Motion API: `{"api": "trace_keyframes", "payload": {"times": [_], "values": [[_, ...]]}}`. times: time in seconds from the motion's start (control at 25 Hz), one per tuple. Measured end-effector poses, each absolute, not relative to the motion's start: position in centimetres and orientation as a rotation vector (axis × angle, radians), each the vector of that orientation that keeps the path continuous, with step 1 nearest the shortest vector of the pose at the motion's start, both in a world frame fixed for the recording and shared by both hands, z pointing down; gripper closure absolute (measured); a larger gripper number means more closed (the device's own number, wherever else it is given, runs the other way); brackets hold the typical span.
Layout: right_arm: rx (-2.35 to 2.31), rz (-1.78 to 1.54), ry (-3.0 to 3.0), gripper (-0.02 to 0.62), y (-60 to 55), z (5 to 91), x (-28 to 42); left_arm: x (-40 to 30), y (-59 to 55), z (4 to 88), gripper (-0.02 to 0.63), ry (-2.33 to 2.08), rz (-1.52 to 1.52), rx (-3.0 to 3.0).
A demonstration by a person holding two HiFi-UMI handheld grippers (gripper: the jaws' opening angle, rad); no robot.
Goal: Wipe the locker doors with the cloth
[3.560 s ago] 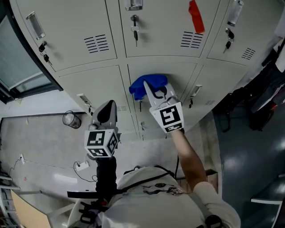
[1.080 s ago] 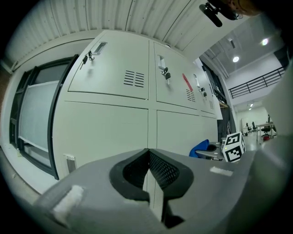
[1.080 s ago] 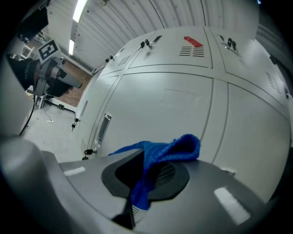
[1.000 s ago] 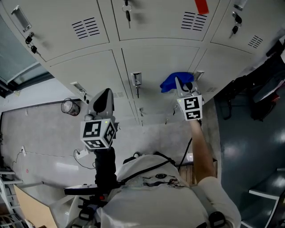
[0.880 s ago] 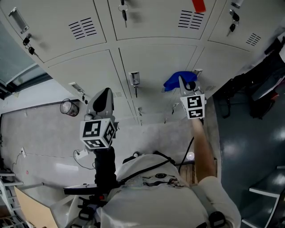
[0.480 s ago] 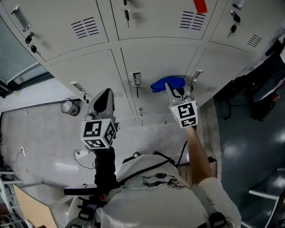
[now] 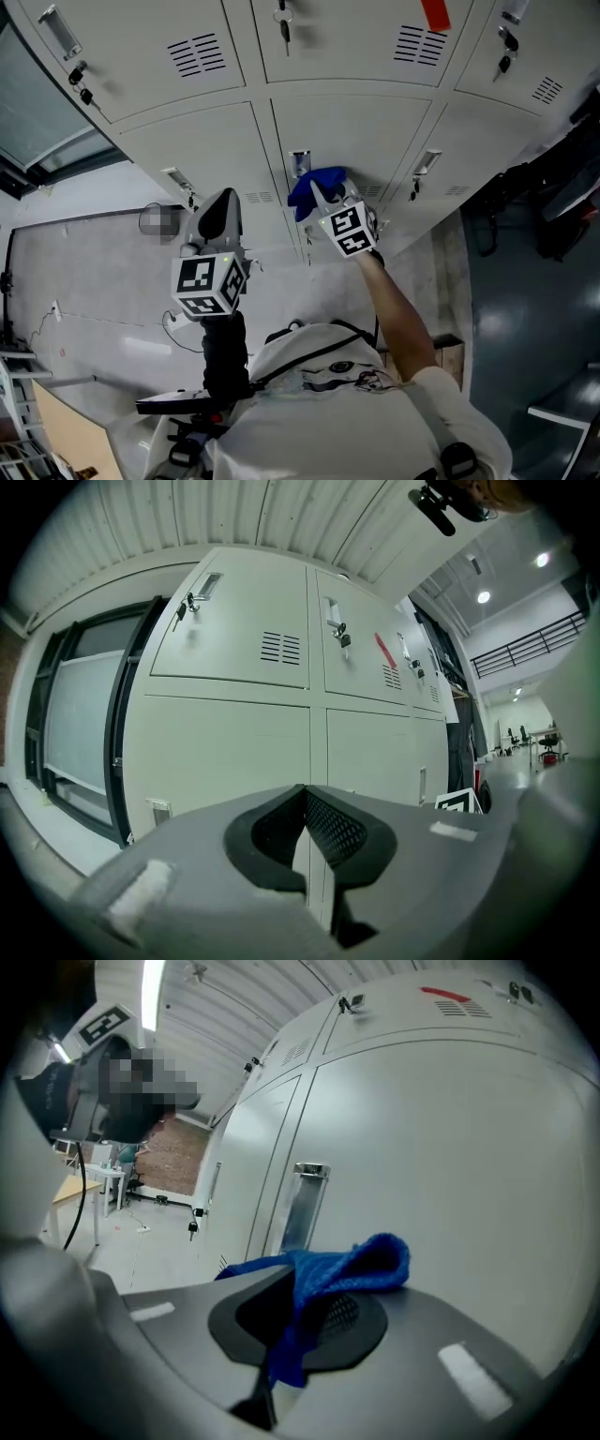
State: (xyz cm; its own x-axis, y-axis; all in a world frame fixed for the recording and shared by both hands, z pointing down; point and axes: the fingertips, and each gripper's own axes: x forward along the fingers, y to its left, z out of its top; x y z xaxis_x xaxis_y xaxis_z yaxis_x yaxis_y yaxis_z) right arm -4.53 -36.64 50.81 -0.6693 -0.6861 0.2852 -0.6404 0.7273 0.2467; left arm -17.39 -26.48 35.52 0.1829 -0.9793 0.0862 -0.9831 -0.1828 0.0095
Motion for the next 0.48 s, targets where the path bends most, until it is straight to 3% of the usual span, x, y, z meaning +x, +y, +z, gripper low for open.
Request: {"api": "trace_keyframes", "payload": {"times": [0.48], "values": [[1.249,-0.225,-2.403,0.567,-39.1,51.9,8.4,-16.9,-27.3,36.2,0.607,-1.947,0.098,2.366]]}}
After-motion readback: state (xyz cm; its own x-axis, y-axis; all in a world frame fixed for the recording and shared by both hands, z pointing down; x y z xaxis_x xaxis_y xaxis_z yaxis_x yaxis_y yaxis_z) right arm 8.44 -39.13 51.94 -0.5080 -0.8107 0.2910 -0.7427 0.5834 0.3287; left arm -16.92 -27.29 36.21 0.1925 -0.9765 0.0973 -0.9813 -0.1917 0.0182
